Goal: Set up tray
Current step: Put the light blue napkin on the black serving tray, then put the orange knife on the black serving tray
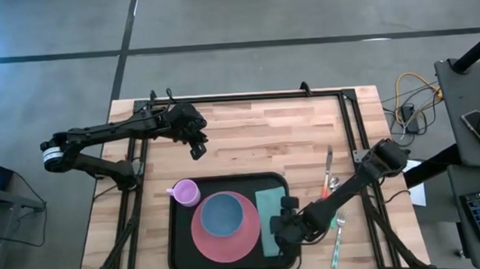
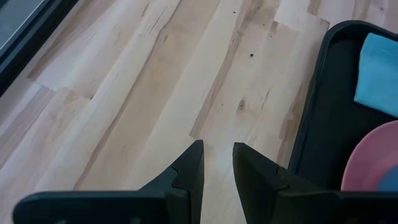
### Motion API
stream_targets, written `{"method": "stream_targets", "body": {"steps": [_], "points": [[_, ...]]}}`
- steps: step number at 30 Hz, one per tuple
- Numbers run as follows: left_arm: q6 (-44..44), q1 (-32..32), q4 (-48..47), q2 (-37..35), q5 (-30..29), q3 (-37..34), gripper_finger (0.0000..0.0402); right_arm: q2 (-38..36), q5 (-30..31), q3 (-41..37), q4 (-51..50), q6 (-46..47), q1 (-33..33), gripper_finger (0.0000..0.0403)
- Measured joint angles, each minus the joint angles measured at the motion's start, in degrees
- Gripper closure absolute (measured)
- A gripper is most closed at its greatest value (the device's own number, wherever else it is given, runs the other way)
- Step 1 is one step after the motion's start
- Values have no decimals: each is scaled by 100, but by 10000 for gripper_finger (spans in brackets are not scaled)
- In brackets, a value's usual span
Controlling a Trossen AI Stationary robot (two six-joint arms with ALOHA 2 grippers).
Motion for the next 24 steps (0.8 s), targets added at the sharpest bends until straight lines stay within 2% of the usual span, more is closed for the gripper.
{"method": "stream_targets", "body": {"steps": [4, 9, 19, 21, 24], "points": [[0, -2, 11, 0, 0, 1, 335, -286, 554, 158, -506, 44, 8, 211], [0, -2, 55, -2, 0, 1, 335, -438, 738, 245, -1260, 462, 28, 211], [-166, -2, 42, -4, 0, 2, 335, -789, 241, -144, -3539, 4425, 26, 211], [-166, -2, 42, -4, 0, 2, 335, -931, -201, -410, -3755, 5198, -13, 211], [-178, -2, 35, -4, 0, 2, 335, -1245, -1246, -976, -3726, 6768, -127, 211]]}}
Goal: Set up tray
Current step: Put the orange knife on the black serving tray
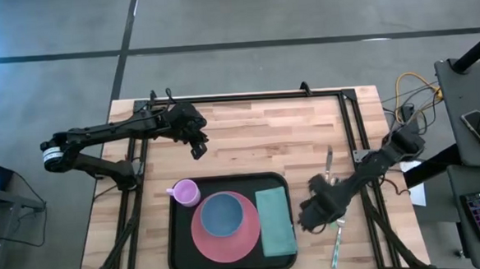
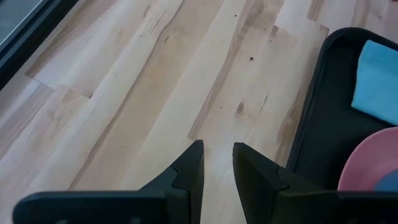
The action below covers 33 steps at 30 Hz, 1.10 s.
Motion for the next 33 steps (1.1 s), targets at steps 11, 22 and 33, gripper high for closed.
{"method": "stream_targets", "body": {"steps": [11, 22, 33], "points": [[-119, 4, 0, 0, 0, 0, 335, -1586, -452, -1874, 952, 2561, -564, 211], [-120, 4, 39, 0, -2, 0, 335, -1781, 722, -2161, 449, 1847, -2304, 211], [-266, 4, 258, 0, -4, 0, 335, -1683, 442, -2444, 1610, 236, -3407, 214]]}}
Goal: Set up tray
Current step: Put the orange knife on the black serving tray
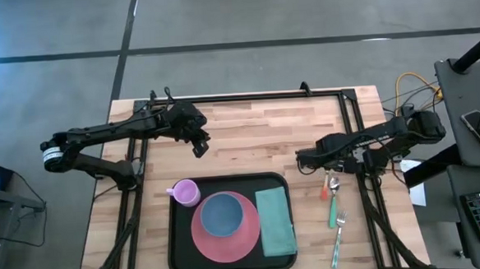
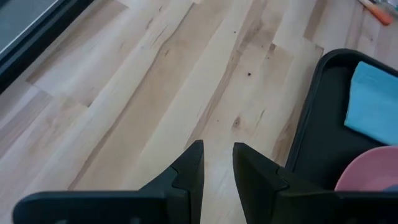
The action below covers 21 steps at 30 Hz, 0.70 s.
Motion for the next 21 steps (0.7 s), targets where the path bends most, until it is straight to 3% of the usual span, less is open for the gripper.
{"method": "stream_targets", "body": {"steps": [5, 11, 21], "points": [[-52, 0, -2, 0, -1, 0, 335, 98, -341, -148, 100, -151, 6, 222], [-50, 2, -4, 0, -1, 0, 335, 76, -532, -609, 955, -29, 6, 235], [-48, 2, -25, 0, -1, 0, 335, 46, -368, -759, 935, -214, 44, 266]]}}
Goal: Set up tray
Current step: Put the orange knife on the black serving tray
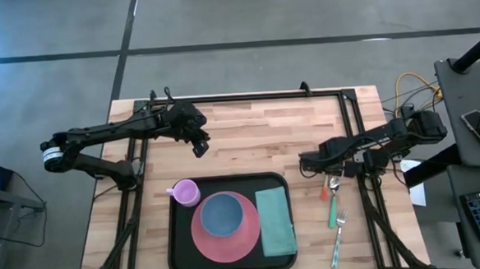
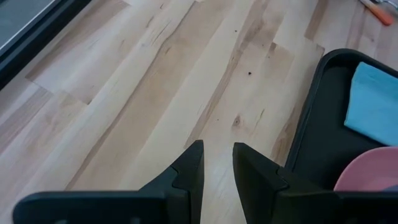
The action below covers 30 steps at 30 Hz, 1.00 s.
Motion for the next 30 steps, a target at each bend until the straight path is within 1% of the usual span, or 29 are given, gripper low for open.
{"method": "stream_targets", "body": {"steps": [4, 13, 19, 22, 25, 30], "points": [[0, -1, -2, 0, 0, 0, 335, 2, 164, -23, 53, -358, 7, 279], [46, 0, -1, 0, -11, 0, 335, 3, 219, -40, 423, -1224, 5, 306], [48, 0, -1, 0, -13, 0, 335, 15, 232, 37, 466, -1253, 3, 324], [48, 0, -1, 0, -13, 0, 335, 34, 230, 158, 252, -1015, 3, 330], [48, -1, -1, 0, -13, 0, 335, 19, 281, 255, -27, -817, 13, 329], [48, 0, 1, 0, -13, 0, 335, -20, 303, 445, -62, -921, 42, 322]]}}
